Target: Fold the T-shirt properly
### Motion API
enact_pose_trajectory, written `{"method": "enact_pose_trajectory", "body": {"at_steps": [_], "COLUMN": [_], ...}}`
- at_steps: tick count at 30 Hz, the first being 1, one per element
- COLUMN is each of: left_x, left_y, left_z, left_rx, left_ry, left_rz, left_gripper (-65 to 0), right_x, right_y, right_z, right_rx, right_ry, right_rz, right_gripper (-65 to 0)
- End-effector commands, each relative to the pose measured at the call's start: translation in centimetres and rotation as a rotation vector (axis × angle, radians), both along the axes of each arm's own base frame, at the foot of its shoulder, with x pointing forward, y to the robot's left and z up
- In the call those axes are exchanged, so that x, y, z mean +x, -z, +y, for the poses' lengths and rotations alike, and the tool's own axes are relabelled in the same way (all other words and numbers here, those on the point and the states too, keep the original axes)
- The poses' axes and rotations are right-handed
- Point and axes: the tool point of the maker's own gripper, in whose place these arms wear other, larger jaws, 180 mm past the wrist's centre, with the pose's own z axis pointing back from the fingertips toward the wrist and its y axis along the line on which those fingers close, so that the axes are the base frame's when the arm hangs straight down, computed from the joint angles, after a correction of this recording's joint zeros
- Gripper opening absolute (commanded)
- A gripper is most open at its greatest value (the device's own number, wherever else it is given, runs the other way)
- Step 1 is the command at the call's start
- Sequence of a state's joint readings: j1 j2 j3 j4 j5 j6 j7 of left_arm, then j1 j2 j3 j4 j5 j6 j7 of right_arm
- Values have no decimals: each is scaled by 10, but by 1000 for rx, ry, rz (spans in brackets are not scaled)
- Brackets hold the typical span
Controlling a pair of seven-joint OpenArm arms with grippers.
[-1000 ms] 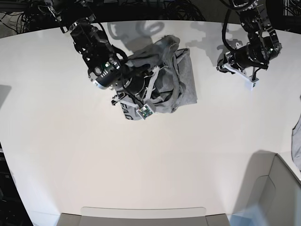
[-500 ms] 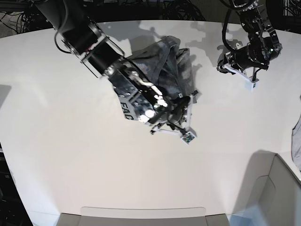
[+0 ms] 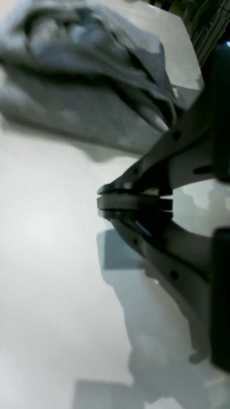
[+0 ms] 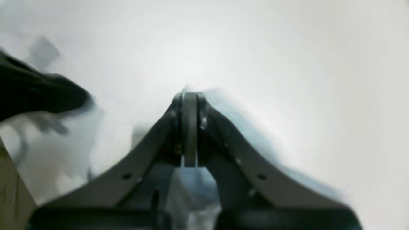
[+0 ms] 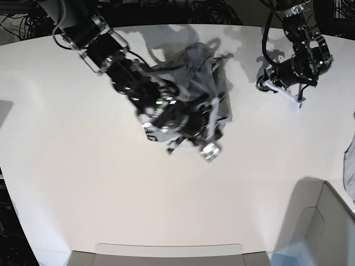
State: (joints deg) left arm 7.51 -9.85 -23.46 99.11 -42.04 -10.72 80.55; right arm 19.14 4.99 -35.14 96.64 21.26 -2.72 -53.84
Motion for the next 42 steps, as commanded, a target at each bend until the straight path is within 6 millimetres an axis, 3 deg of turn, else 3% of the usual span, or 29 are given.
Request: {"method": "enact_pose_trajectory", "body": {"at_steps": [1, 3, 5, 8, 11, 14, 19, 22, 26, 34, 36, 39, 42], "left_x": [13, 23, 33, 41, 35, 25, -6, -25, -51, -24, -8, 30, 71], "left_y": [-13, -23, -41, -68, -77, -73, -65, -57, -39, 17, 27, 34, 21], "left_z": [1, -1, -8, -50, -100, -133, -176, -198, -213, -180, -162, -116, -66], "left_rx": [2, 9, 30, 54, 34, 37, 30, 18, 15, 80, 116, 167, 183], "left_ry": [5, 14, 46, 202, 371, 536, 754, 863, 982, 889, 843, 646, 407], "left_rz": [-57, -94, -153, -245, -277, -267, -242, -232, -196, -58, -44, -27, -49], "left_gripper": [-650, -650, -650, -650, -650, -650, -650, -650, -650, -650, -650, -650, -650], "right_x": [14, 28, 39, 46, 36, 21, 0, -8, -15, -42, -54, -85, -120], "right_y": [-25, -38, -36, -13, 16, 39, 67, 83, 95, 111, 111, 108, 103], "right_z": [-12, -47, -87, -155, -210, -244, -268, -269, -247, -184, -165, -135, -115], "right_rx": [51, 100, 95, 18, -71, -126, -190, -215, -180, -191, -188, -192, -208], "right_ry": [52, 164, 267, 405, 499, 561, 525, 466, 410, 211, 146, 17, -119], "right_rz": [-59, -79, -81, -53, 1, 58, 120, 155, 188, 226, 223, 216, 204], "right_gripper": [-650, -650, -650, -650, -650, -650, -650, -650, -650, -650, -650, -650, -650]}}
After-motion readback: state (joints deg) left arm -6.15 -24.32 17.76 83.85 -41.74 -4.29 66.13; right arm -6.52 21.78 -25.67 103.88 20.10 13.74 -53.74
